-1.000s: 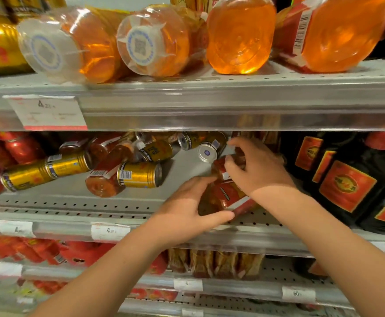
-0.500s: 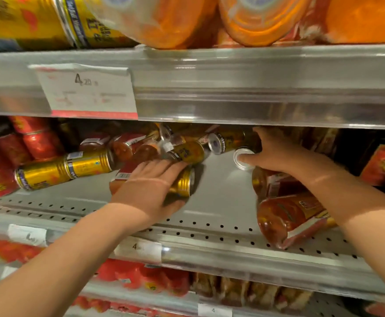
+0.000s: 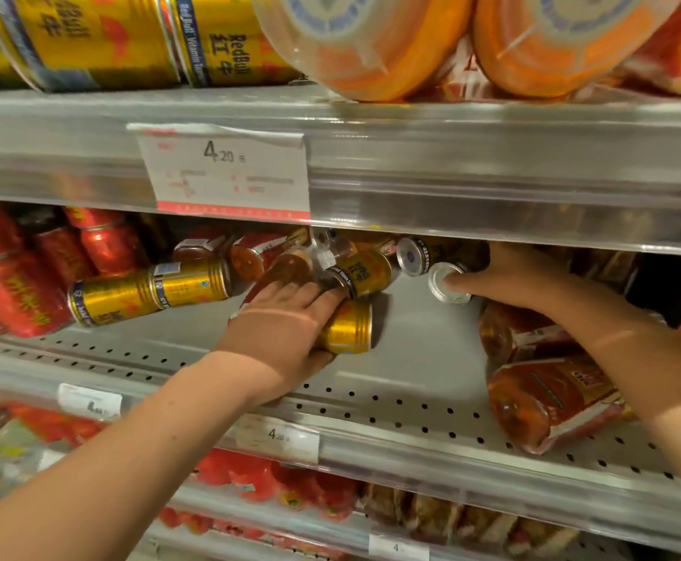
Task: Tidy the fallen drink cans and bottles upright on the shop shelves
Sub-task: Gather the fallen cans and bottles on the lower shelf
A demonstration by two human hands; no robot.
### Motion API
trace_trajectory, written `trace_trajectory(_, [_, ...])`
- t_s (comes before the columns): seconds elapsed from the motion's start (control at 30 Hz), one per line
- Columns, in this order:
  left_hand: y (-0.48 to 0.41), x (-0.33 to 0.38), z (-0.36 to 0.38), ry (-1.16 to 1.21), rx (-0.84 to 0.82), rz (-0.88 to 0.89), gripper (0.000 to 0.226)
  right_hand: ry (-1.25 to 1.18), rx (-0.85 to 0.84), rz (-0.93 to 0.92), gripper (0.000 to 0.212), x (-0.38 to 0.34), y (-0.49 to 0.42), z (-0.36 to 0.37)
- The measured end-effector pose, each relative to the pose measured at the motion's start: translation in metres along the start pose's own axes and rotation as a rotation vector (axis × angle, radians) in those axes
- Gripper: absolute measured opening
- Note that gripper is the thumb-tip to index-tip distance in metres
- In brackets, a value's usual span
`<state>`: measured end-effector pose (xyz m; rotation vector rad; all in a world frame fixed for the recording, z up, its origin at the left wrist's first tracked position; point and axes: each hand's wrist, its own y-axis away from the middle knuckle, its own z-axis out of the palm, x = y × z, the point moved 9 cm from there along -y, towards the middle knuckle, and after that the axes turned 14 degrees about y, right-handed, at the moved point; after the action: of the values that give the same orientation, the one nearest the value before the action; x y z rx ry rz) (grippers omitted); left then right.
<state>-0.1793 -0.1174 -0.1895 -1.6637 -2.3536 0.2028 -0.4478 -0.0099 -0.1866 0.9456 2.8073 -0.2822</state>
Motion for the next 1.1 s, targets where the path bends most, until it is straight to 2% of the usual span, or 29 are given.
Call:
trace_trajectory(0.07, [0.003, 0.004, -0.002, -0.006, 0.014, 0.002, 0.074, -0.054, 0.102, -0.052, 0.075, -0.017, 0.011, -0.013])
trace_trajectory(0.23, [0.027, 0.012, -0.012, 0.126, 0.027, -0.014, 0.074, -0.196, 0.275, -0.173, 0.053, -0.074, 0.054, -0.044])
trace_trajectory(0.47, [0.092, -0.022, -0.059, 0.343, 0.177, -0.157, 0.078, -0.32, 0.121, -0.241, 0.054, -0.155, 0.083, -0.037])
trace_trajectory(0.57, [0.113, -0.066, -0.079, 0.334, 0.223, -0.238, 0.08, -0.298, 0.097, -0.194, 0.051, -0.188, 0.083, -0.03])
trace_trajectory(0.77, [0.123, -0.166, -0.086, 0.254, 0.181, -0.397, 0.079, -0.139, 0.034, -0.164, 0.073, -0.267, 0.067, -0.002])
trace_trajectory(0.8, [0.124, -0.177, -0.083, 0.268, 0.172, -0.399, 0.078, -0.12, 0.037, -0.177, 0.076, -0.28, 0.066, 0.004])
trace_trajectory(0.9, [0.124, -0.202, -0.079, 0.313, 0.165, -0.355, 0.07, -0.114, 0.076, -0.217, 0.067, -0.309, 0.064, 0.02])
trace_trajectory(1.0, [0.121, -0.212, -0.076, 0.289, 0.116, -0.259, 0.066, -0.008, 0.014, -0.196, 0.086, -0.319, 0.055, 0.043])
trace_trajectory(1.1, [0.122, -0.218, -0.072, 0.282, 0.059, -0.183, 0.068, 0.086, -0.007, -0.188, 0.088, -0.324, 0.049, 0.056])
